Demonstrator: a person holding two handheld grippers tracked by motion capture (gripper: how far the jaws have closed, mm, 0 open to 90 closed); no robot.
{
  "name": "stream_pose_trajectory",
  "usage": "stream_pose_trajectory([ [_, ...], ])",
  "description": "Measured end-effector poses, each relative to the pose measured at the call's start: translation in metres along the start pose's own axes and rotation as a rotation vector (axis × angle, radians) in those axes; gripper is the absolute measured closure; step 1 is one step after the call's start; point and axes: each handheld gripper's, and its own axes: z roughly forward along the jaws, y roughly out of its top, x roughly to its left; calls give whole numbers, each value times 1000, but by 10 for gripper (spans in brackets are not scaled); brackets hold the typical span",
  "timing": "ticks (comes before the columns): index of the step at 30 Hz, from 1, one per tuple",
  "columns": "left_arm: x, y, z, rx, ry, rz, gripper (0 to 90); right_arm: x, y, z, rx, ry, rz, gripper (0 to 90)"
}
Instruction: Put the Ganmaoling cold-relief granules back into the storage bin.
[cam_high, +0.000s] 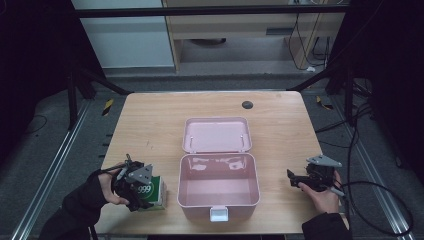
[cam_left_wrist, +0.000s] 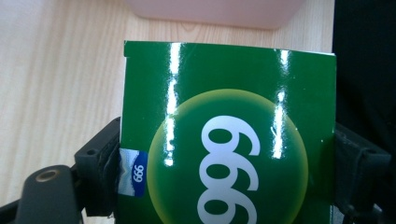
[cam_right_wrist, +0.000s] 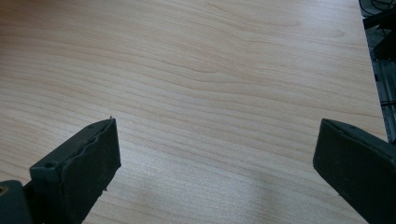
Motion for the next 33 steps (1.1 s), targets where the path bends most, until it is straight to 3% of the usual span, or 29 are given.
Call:
stream_pose_trajectory([
  [16, -3, 22, -35, -27, 3, -13, 145, 1, 0, 0, 3, 5, 0, 11],
  [33, -4, 56, -65, -31, 17, 18, 145, 1, -1, 1, 5, 8, 5, 11],
])
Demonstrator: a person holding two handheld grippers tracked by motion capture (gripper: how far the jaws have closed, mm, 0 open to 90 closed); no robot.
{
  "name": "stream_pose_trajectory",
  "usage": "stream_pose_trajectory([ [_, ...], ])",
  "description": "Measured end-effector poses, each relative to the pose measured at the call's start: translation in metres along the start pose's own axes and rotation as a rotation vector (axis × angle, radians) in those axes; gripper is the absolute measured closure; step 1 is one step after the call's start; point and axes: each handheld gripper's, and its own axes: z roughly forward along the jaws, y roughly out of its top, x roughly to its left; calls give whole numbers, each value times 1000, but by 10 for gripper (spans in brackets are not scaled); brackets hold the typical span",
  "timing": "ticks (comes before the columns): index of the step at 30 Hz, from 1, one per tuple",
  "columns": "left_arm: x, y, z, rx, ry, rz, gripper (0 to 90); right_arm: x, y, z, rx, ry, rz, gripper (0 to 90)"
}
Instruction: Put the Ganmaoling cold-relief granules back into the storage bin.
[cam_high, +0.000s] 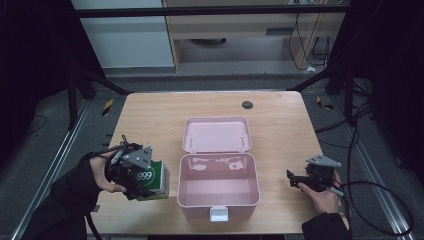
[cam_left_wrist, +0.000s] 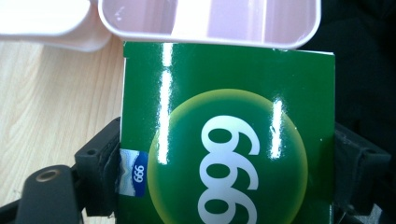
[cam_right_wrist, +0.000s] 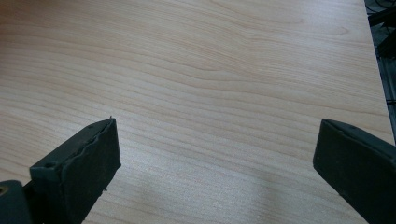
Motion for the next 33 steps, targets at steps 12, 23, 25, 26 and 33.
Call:
stream_pose_trajectory([
  [12, 3, 26, -13, 1, -9, 7, 146, 0, 0, 0, 1, 1, 1, 11],
  [23, 6, 47, -17, 4, -19, 17, 146, 0, 0, 0, 0, 1, 2, 11],
  [25, 6, 51, -17, -1, -20, 19, 146, 0, 0, 0, 0, 1, 4, 11],
  [26, 6, 53, -18, -2, -23, 19, 146, -1, 0, 0, 1, 0, 2, 11],
  [33, 6, 68, -15, -2, -25, 42, 145, 0, 0, 0, -1, 2, 5, 11],
])
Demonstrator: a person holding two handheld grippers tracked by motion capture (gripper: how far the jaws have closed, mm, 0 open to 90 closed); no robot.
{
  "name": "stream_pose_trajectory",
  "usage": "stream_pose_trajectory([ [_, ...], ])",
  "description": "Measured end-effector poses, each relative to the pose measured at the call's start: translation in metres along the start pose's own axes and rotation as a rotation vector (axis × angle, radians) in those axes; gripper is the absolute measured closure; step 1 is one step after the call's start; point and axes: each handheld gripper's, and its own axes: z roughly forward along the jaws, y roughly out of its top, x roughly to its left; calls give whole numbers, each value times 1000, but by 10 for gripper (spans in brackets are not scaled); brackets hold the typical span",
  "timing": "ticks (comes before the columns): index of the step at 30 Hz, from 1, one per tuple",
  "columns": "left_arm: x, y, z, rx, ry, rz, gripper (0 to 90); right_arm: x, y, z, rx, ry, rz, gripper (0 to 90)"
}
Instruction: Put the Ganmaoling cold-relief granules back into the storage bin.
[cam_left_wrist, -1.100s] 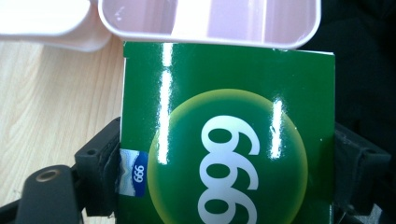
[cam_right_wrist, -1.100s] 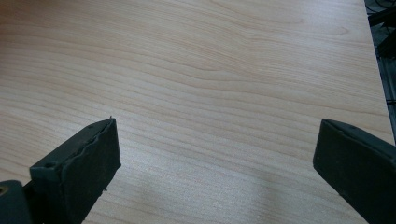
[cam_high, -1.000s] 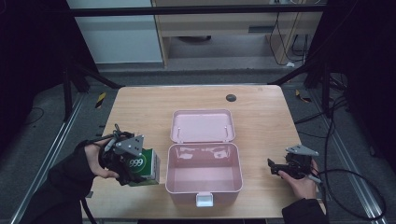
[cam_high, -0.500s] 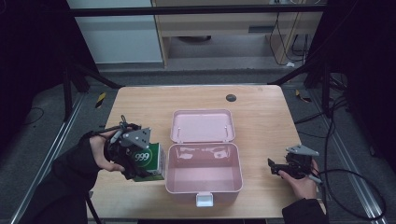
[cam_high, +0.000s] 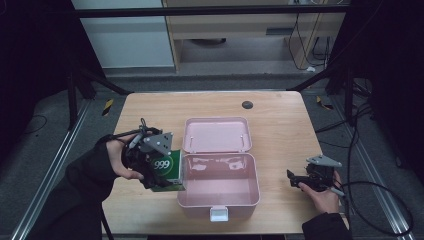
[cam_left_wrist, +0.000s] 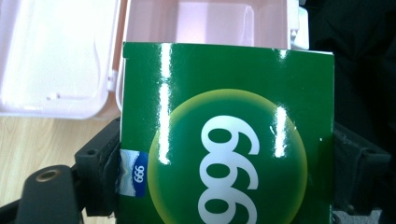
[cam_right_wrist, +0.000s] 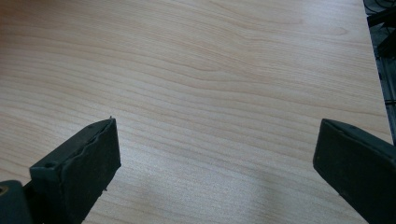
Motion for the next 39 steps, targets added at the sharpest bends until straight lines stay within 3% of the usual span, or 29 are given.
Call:
stream_pose_trajectory([
  [17, 4, 34, 11, 5, -6, 52, 145, 0, 0, 0, 2, -2, -6, 11],
  [39, 15, 61, 40, 31, -24, 76, 144, 0, -1, 1, 9, -1, -20, 11],
])
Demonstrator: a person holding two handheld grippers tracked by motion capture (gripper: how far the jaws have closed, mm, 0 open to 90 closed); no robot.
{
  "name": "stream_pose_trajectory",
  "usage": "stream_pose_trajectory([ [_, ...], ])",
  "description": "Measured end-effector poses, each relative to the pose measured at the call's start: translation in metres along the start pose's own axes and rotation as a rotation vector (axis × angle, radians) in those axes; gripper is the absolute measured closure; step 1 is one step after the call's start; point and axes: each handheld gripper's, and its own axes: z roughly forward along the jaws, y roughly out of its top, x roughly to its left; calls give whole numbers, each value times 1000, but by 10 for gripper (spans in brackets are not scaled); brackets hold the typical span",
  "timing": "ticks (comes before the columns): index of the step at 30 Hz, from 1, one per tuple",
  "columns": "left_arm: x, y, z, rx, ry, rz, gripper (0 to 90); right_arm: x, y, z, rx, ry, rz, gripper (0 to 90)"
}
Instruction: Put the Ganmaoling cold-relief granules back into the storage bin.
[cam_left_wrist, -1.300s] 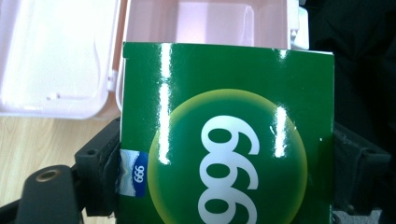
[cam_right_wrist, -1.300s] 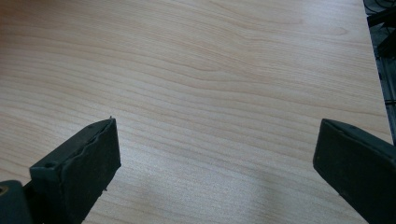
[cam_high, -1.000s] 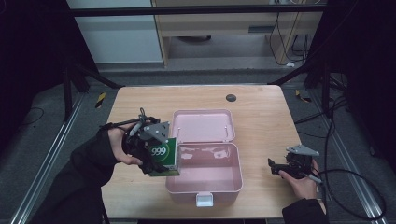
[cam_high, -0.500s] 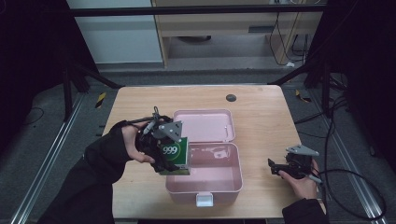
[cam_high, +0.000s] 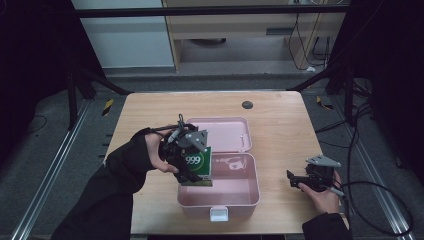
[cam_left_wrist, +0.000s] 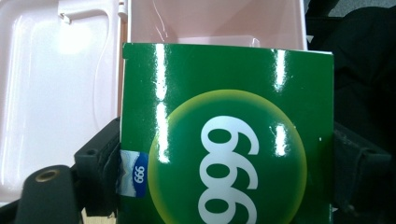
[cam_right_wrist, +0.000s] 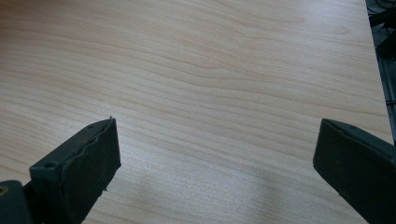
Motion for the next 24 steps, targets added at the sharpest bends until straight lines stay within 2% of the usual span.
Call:
stream_pose_trajectory([
  [12, 3, -4, 19, 5, -8, -4, 144, 0, 0, 1, 2, 0, -4, 11],
  [24, 5, -15, 40, 45, -20, -23, 143, 1, 0, 1, 5, 0, -7, 11],
])
